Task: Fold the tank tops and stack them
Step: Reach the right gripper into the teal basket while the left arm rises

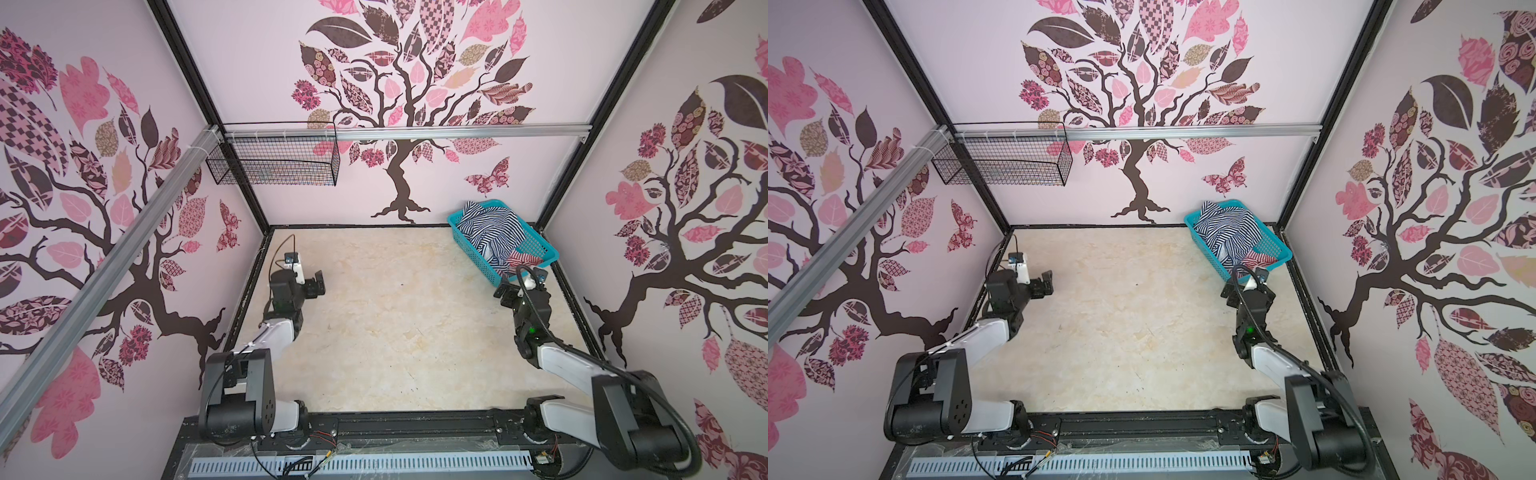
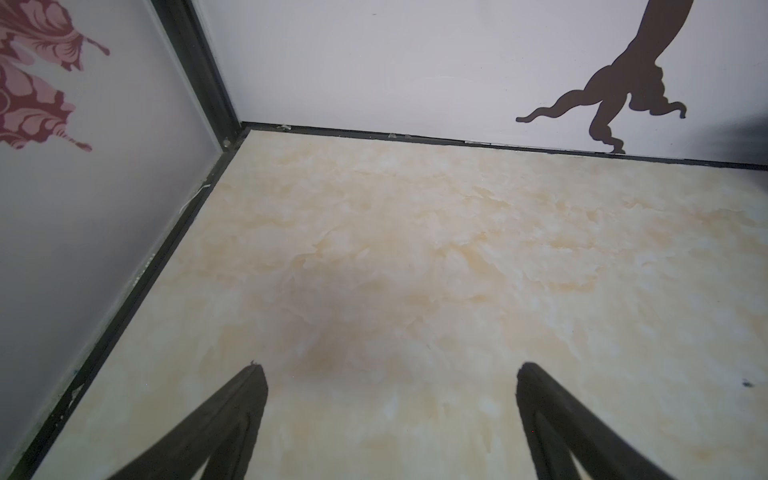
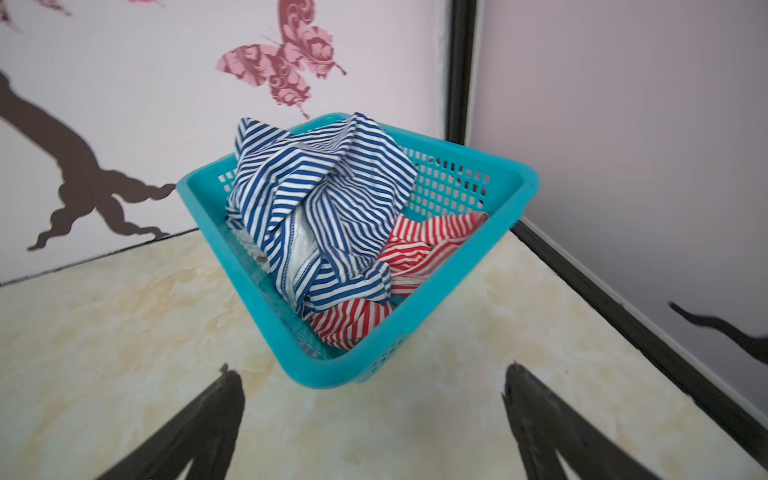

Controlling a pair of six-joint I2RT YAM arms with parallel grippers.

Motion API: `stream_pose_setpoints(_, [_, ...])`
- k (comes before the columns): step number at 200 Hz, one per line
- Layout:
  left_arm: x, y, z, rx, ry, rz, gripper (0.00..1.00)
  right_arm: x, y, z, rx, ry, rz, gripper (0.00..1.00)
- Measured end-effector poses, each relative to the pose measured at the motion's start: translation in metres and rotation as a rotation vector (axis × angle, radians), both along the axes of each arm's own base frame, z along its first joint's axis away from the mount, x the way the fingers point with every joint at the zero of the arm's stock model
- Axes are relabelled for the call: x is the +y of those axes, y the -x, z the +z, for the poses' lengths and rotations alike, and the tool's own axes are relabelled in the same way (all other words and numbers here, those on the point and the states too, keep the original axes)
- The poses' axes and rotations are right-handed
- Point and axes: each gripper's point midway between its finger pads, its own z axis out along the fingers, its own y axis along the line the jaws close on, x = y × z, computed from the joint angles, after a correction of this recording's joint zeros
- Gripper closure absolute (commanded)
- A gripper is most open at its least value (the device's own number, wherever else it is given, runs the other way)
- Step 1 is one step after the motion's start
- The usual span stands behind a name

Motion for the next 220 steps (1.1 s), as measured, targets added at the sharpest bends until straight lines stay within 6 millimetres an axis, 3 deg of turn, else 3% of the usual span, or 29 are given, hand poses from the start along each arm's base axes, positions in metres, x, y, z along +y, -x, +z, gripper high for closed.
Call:
stream_pose_setpoints(25, [0.001, -0.012, 0.024, 0.103, 0.024, -0.035, 0.07, -0.015, 0.009, 0.038, 0.049, -0.176, -0.168, 0.00])
stream_pose_setpoints(46, [-0.002, -0.008, 0.018, 0.239, 0.064, -0.091, 0.13, -0.015, 0.018, 0.081, 0.029, -0.250, -0.188, 0.00])
stream_pose_setpoints(70, [-0.018, 0.011, 0.012, 0.365, 0.108, -0.191, 0.16, -0.012, 0.023, 0.110, 0.037, -0.250, -0.165, 0.00])
stream_pose_setpoints(81, [-0.028, 0.021, 0.013, 0.398, 0.122, -0.237, 0.16, -0.010, 0.014, 0.122, 0.068, -0.233, -0.161, 0.00])
stream_pose_setpoints(95, [-0.039, 0.034, 0.017, 0.423, 0.124, -0.285, 0.17, -0.006, -0.013, 0.139, 0.109, -0.211, -0.141, 0.02])
stream_pose_setpoints(107, [-0.048, 0.045, 0.023, 0.433, 0.116, -0.319, 0.17, -0.002, -0.040, 0.139, 0.164, -0.199, -0.121, 0.09])
stream_pose_setpoints(122, [-0.058, 0.057, 0.032, 0.429, 0.097, -0.359, 0.20, 0.002, -0.072, 0.126, 0.241, -0.195, -0.089, 0.26])
stream_pose_setpoints(142, [-0.067, 0.069, 0.037, 0.438, 0.082, -0.406, 0.25, -0.001, -0.105, 0.087, 0.365, -0.221, -0.063, 0.44])
stream_pose_setpoints(180, [-0.073, 0.086, 0.026, 0.511, 0.088, -0.450, 0.27, -0.009, -0.142, -0.002, 0.578, -0.318, -0.027, 0.43])
stream_pose_setpoints(200, [-0.076, 0.091, 0.024, 0.534, 0.096, -0.460, 0.27, -0.002, -0.145, -0.043, 0.671, -0.368, -0.003, 0.42])
stream_pose_setpoints(220, [-0.078, 0.093, 0.022, 0.545, 0.104, -0.464, 0.27, 0.003, -0.145, -0.066, 0.719, -0.407, 0.017, 0.41])
